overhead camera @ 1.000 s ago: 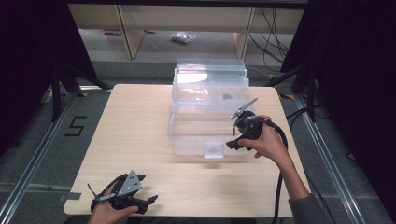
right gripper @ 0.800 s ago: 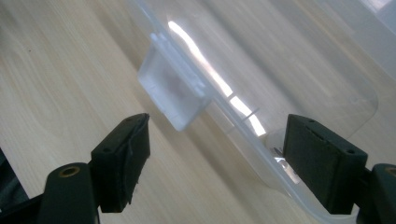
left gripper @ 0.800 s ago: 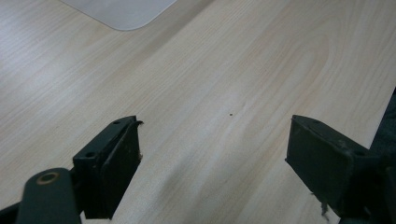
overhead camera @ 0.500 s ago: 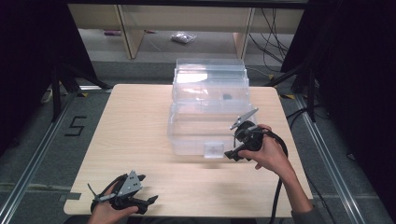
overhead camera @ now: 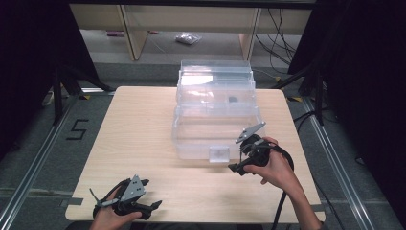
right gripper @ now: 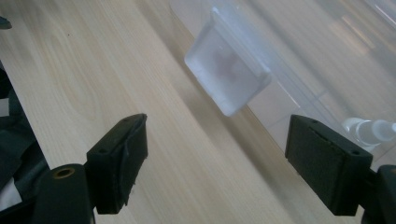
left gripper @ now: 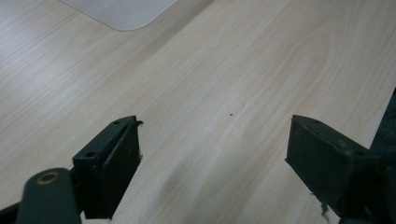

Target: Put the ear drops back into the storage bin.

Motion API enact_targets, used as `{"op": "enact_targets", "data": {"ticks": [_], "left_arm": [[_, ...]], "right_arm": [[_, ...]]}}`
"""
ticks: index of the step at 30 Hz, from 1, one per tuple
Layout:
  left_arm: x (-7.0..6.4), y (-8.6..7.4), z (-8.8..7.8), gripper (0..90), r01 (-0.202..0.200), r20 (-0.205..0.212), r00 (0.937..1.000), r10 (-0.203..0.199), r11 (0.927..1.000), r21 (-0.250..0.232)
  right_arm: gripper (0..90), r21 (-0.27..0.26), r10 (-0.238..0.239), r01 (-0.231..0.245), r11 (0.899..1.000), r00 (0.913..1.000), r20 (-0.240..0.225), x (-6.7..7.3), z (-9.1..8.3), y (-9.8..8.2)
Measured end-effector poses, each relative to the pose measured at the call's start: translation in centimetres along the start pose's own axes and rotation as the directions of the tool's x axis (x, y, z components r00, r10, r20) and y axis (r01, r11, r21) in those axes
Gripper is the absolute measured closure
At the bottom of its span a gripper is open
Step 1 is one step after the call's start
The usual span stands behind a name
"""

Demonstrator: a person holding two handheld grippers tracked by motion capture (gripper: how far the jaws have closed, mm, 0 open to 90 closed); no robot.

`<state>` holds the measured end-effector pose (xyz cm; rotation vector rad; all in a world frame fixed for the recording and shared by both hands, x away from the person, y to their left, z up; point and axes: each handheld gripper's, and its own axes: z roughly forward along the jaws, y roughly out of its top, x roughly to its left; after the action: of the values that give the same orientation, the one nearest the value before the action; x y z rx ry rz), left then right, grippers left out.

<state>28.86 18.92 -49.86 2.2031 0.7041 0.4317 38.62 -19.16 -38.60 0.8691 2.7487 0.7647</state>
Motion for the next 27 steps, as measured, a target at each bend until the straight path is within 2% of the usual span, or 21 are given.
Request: {"op": "enact_targets", "data": {"ticks": [4,7,10,18,21,24,25,27], "left_arm": [[0.0,0.0,0.0,17.1,-0.002,0.001,1.0000,0.002,1.0000,0.000],[0.0,0.0,0.0,17.1,-0.004,0.003,1.0000,0.004,1.0000,0.000],[0.0,0.0,0.0,17.0,-0.002,0.003,1.0000,0.002,1.0000,-0.001],[0.0,0.0,-0.1,17.1,-0.001,0.002,1.0000,0.001,1.0000,-0.004],[0.0,0.0,-0.1,17.1,0.001,0.003,1.0000,-0.001,1.0000,-0.005],[0.0,0.0,-0.1,17.1,-0.010,0.003,0.9999,0.010,0.9999,0.000],[-0.1,0.0,-0.1,17.0,-0.009,0.002,1.0000,0.009,1.0000,0.002],[0.0,0.1,-0.1,17.1,-0.012,0.007,0.9999,0.012,0.9999,0.006]], "right_arm": [[22.0,0.004,-0.004,0.004,1.000,1.0000,-0.008,0.7,0.2,-0.3],[22.6,-0.009,-0.008,0.008,1.000,0.9999,0.012,1.2,0.4,-0.6],[22.8,-0.013,-0.049,0.049,0.999,0.9988,0.008,1.6,0.9,-1.0],[23.4,-0.005,-0.039,0.039,0.999,0.9993,0.000,2.8,2.5,-1.9],[23.3,-0.012,-0.056,0.056,0.998,0.9984,0.002,3.0,3.1,-2.2],[23.8,-0.039,-0.049,0.050,0.998,0.9986,0.021,3.2,3.6,-2.6],[23.1,-0.049,-0.035,0.038,0.998,0.9983,0.045,3.4,4.0,-3.0],[23.3,-0.041,-0.024,0.026,0.999,0.9983,0.052,3.6,4.1,-3.2]]}}
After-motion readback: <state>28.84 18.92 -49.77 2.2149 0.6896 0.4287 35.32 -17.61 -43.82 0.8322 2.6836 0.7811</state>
